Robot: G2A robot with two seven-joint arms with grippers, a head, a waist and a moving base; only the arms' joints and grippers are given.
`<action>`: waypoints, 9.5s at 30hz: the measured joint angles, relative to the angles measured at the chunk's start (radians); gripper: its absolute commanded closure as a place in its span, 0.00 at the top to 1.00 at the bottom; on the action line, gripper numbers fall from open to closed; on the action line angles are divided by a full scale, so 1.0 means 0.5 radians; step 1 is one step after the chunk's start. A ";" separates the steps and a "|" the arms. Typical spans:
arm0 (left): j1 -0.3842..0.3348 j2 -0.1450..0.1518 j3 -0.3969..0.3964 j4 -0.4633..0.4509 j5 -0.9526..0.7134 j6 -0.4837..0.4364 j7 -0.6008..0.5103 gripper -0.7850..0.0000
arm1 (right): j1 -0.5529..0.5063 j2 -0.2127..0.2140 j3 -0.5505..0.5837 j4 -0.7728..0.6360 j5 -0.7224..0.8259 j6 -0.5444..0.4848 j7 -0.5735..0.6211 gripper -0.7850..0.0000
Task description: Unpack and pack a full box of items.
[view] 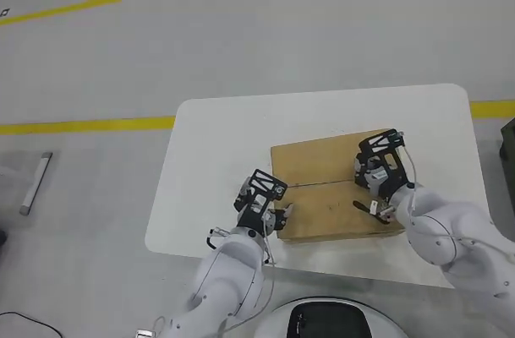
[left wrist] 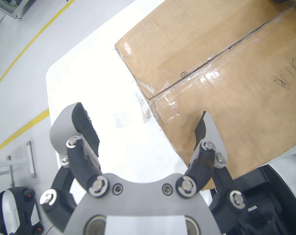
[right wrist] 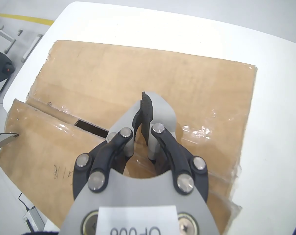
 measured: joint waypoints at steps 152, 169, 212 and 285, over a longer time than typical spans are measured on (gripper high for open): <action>-0.428 -0.483 0.272 0.680 0.222 0.178 0.740 1.00 | -0.650 -0.244 1.076 -0.086 0.258 -0.076 -0.599 0.00; -0.706 -0.693 0.563 1.028 0.259 0.216 0.598 1.00 | -0.945 -0.266 1.369 -0.082 0.460 -0.224 -0.715 0.00; 0.409 -0.704 -0.353 -0.135 0.823 0.119 0.260 1.00 | -0.691 -0.284 0.882 -0.311 0.353 -0.736 -0.478 0.00; 0.669 -0.678 -0.566 -0.228 0.752 -0.065 0.464 1.00 | -0.753 -0.393 0.692 -0.429 -0.070 -0.491 -0.498 0.00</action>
